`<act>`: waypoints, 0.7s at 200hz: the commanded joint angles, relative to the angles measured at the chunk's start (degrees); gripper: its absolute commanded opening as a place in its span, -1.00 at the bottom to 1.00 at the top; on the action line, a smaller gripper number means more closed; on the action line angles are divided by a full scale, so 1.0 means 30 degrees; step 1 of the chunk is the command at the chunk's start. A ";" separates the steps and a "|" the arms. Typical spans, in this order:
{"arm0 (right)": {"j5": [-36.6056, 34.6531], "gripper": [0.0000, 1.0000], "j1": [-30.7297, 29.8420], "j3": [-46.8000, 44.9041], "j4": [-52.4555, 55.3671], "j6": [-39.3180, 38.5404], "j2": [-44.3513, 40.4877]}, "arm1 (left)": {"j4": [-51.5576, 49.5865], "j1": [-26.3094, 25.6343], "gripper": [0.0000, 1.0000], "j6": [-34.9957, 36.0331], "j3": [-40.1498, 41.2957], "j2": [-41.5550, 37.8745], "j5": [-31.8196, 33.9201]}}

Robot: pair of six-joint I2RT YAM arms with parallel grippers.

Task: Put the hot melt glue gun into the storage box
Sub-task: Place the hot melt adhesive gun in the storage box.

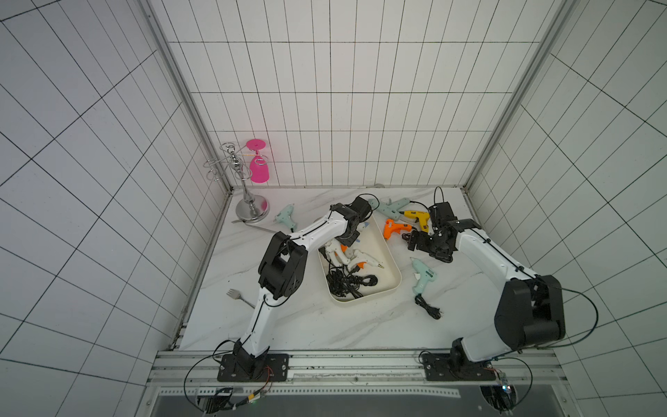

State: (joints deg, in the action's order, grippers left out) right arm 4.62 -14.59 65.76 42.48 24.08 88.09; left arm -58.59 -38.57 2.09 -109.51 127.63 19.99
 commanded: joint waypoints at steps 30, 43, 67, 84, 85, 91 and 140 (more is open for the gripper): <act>-0.0223 0.98 0.0412 0.0047 0.0666 0.0098 0.1183 | -0.0683 0.0538 0.01 -0.0080 -0.1551 0.1794 0.2645; -0.0336 0.98 0.0624 0.0178 0.0664 0.0170 0.1317 | -0.0685 0.0596 0.20 -0.0106 -0.1640 0.1761 0.2984; -0.0398 0.98 0.1069 0.0655 0.0608 0.0149 0.1491 | -0.0527 0.0767 0.59 -0.0485 -0.1393 0.1088 0.2925; -0.0685 0.98 0.1364 0.1313 0.0577 -0.0032 0.1775 | -0.0152 0.0754 0.61 -0.0556 -0.1327 0.0065 0.2826; -0.0717 0.98 0.1371 0.1372 0.0577 -0.0044 0.1791 | -0.0126 0.0740 0.62 -0.0538 -0.1322 -0.0014 0.2813; -0.0965 0.98 0.1428 0.1678 0.0578 -0.0210 0.1908 | 0.0074 0.0712 0.96 -0.0401 -0.1214 -0.0454 0.2732; -0.1008 0.98 0.1787 0.3241 0.1995 0.0184 0.3112 | 0.0206 0.0979 0.97 -0.0919 -0.0680 -0.3368 0.0823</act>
State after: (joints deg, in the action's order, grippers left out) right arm 2.70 -9.78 73.47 44.34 23.55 96.16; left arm -59.59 -36.47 1.06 -112.53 123.55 26.68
